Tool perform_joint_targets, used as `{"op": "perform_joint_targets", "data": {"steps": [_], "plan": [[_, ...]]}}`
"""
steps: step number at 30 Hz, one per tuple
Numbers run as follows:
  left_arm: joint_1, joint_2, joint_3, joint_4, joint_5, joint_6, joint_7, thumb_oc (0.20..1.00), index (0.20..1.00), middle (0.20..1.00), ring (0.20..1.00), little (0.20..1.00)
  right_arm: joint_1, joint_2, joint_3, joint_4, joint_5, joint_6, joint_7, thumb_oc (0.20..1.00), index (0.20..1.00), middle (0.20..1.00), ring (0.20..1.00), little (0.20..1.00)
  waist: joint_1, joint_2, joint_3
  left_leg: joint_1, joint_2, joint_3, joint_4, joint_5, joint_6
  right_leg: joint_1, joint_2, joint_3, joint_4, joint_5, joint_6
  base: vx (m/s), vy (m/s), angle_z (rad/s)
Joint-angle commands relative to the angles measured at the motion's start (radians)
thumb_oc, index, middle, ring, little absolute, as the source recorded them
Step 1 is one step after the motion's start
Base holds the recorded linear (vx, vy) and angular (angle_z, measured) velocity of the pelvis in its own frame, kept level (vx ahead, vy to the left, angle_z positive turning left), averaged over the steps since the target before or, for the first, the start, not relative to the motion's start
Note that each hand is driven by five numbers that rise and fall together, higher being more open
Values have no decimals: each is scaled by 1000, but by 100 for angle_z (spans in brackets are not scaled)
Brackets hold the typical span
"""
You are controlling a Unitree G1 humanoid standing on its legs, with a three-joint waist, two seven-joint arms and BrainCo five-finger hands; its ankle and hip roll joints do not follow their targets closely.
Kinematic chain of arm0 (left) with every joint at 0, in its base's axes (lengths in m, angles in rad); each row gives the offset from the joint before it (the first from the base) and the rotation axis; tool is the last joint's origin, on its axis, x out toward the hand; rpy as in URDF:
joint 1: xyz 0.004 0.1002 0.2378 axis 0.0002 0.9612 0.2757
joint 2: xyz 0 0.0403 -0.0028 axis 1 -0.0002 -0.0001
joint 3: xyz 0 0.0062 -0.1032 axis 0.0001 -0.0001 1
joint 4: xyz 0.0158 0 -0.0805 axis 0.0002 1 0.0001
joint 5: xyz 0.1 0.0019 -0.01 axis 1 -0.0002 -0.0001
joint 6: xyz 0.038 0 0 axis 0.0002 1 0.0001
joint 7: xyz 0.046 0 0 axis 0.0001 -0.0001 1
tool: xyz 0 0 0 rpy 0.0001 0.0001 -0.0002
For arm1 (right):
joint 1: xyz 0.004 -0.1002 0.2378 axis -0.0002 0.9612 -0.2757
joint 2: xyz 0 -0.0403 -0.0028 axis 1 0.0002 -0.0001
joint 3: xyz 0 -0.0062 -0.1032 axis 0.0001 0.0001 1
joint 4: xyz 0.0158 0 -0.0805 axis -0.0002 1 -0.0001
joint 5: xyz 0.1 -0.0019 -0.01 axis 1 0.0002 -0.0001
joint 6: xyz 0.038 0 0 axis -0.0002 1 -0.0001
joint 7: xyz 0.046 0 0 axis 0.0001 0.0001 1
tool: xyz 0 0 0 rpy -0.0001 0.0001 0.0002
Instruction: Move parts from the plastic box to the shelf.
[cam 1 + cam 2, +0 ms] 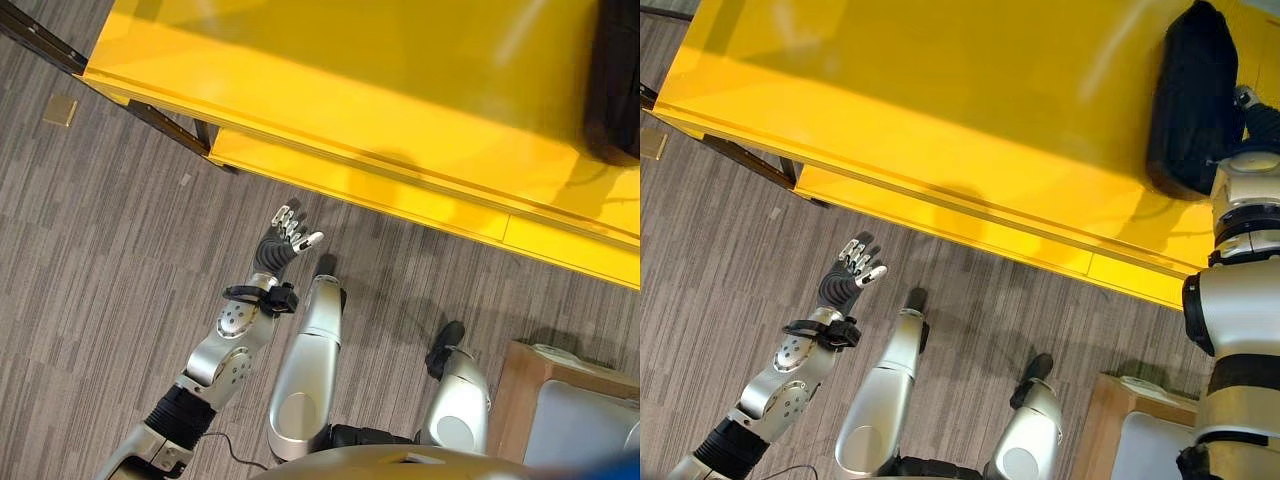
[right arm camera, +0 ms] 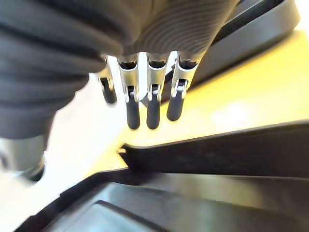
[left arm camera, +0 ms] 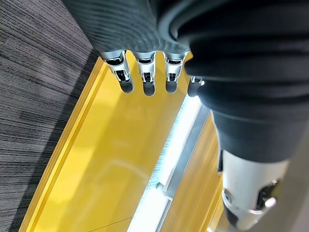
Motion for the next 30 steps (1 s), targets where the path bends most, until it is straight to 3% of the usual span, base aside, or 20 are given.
{"op": "perform_joint_targets", "data": {"steps": [1,14,30], "plan": [[12,28,4,-67,-14,-61,-5,1000,1000,1000,1000,1000,-89,-129,31,-27,11,-57,-40,1000,1000,1000,1000,1000,11,28,-21,30,-5,88,-46,-38,50,-4,40,18,251,-171,-63,0,0,0],[31,37,55,-42,-11,-73,-4,1000,1000,1000,1000,1000,-81,-137,-4,-77,54,-78,-51,1000,1000,1000,1000,1000,7,18,-33,56,9,85,-57,-29,42,9,50,20,242,-176,-70,-8,-1,-1],[40,51,51,-7,-20,-56,-46,1000,1000,1000,1000,1000,-53,-71,5,-213,52,-114,-31,1000,1000,1000,1000,1000,-24,-1,-88,168,60,109,-192,39,9,81,90,19,87,-129,-75,-27,-8,-8]]}}
